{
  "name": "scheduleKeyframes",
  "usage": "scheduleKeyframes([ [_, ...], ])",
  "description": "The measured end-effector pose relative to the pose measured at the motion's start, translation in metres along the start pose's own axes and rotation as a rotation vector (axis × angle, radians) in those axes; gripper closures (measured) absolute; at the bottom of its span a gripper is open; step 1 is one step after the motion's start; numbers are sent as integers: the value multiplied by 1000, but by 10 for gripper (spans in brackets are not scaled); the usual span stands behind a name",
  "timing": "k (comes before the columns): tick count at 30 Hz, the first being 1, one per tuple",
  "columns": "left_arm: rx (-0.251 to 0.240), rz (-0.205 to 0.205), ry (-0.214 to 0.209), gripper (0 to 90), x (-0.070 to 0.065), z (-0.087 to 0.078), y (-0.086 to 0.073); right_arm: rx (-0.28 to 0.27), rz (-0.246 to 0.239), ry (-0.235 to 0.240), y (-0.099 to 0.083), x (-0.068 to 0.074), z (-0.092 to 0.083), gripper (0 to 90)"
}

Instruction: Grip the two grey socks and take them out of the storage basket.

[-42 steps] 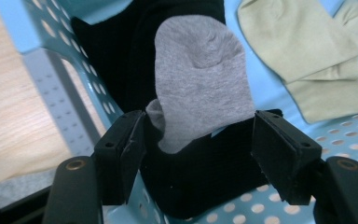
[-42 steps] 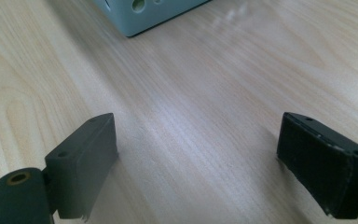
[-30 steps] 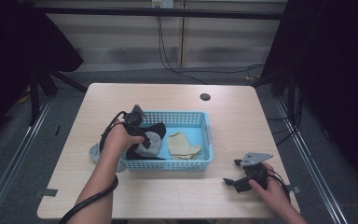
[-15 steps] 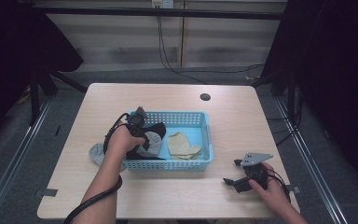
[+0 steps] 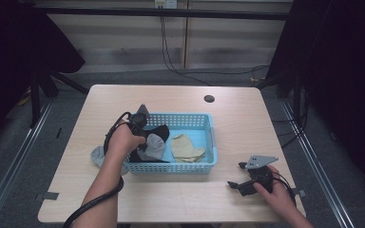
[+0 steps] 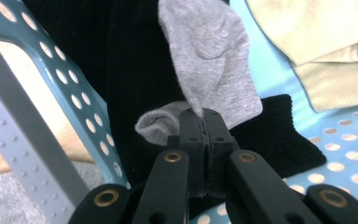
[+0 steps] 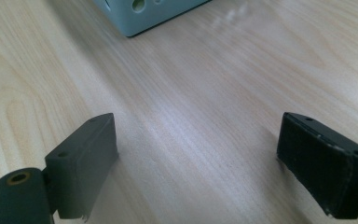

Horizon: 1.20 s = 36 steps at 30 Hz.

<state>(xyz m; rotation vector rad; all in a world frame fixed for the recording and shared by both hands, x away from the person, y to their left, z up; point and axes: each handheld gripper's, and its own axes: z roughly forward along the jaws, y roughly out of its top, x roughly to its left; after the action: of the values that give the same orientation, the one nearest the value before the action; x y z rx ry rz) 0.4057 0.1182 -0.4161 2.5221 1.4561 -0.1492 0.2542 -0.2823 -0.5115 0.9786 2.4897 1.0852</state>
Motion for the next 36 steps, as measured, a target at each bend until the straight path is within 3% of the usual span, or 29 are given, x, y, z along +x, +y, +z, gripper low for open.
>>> scheduleKeyframes([
  [36, -26, 39, 62, 883, -9, -66, 11, 1, 0, 1, 0, 0, 0, 117],
])
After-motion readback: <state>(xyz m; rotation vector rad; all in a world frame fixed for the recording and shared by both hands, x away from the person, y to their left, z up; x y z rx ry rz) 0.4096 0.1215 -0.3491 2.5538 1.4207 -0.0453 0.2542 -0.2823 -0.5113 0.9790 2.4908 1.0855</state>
